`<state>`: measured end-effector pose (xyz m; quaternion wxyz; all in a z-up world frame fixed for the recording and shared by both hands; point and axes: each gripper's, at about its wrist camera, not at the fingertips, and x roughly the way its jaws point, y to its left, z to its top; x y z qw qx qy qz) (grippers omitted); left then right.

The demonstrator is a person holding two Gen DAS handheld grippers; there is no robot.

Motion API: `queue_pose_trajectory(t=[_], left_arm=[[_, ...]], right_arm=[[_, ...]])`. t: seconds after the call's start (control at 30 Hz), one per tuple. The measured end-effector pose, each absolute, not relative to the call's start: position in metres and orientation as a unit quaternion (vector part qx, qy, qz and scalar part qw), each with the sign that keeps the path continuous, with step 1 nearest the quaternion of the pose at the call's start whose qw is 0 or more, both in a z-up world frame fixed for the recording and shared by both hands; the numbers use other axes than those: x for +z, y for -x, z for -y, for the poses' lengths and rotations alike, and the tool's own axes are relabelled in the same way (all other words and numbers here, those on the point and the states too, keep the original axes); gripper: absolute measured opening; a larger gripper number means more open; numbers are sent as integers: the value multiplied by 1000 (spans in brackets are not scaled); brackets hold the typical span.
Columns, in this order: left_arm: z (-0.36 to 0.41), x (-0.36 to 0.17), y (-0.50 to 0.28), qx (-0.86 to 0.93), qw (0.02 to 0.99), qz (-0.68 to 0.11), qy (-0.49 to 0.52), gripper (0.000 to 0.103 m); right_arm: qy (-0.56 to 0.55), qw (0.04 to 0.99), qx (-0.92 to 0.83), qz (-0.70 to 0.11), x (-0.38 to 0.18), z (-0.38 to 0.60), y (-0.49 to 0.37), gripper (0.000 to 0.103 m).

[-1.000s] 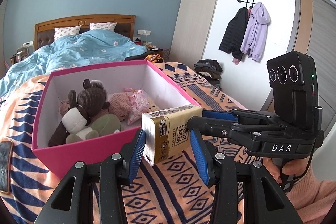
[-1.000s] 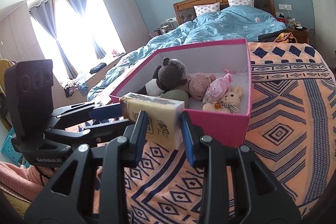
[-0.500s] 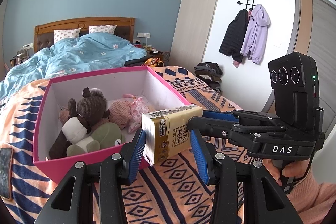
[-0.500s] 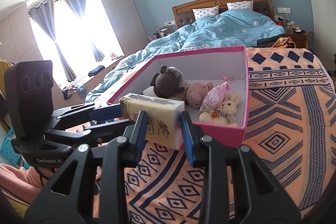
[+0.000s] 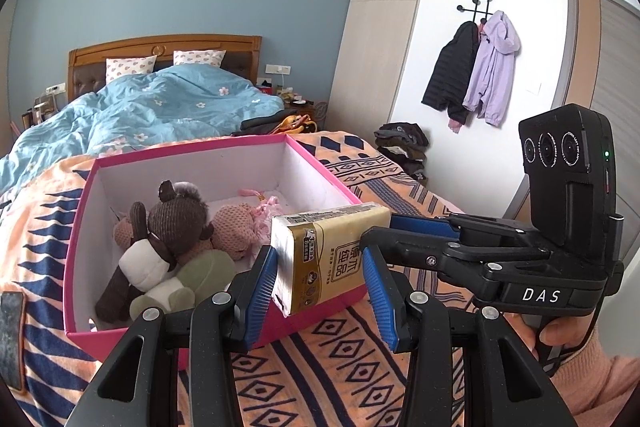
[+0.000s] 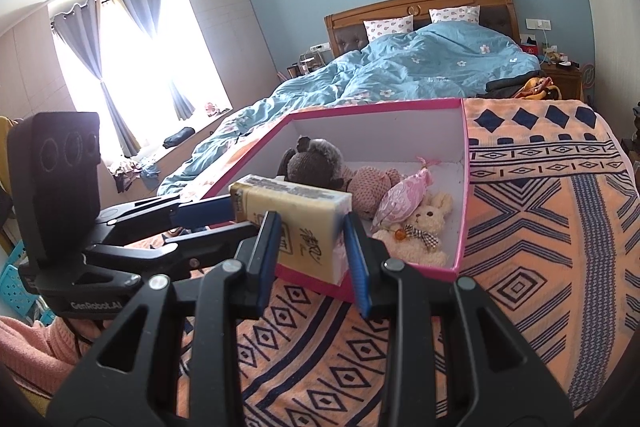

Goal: Organize objects
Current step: 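Carry the held cream tissue pack over the pink box with both grippers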

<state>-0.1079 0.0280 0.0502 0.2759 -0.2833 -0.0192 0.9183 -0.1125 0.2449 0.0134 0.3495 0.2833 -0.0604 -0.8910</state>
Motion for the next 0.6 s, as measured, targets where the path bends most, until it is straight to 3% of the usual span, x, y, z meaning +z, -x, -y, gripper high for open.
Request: queue_pose_trajectory(t=[0.6], left_arm=[[-29,48,122,917,272,26,289,44]], right_arm=[[-287,345,-891,67,15,-246,128,36]])
